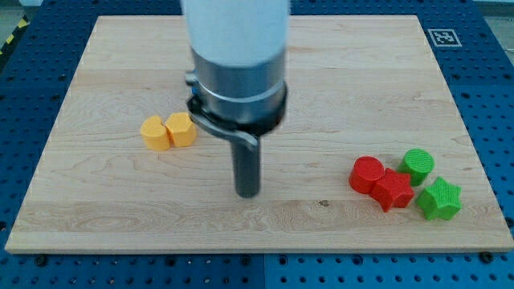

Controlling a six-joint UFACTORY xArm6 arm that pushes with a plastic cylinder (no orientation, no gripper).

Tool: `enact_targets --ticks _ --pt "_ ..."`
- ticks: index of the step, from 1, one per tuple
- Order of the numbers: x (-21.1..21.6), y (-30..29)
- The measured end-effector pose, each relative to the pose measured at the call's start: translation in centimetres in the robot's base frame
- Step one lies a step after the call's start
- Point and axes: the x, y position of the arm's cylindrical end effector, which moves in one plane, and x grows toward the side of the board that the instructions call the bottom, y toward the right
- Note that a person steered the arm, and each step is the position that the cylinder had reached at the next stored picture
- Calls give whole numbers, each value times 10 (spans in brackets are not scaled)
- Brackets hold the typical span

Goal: Point your arm at the bottom right

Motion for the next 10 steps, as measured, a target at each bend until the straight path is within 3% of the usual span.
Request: enact_targets --ticks 1,3,4,5,9,10 --pt "31 60" --pt "38 106" --pt "38 173" --pt "38 201" --pt "52 221" --pt "52 259"
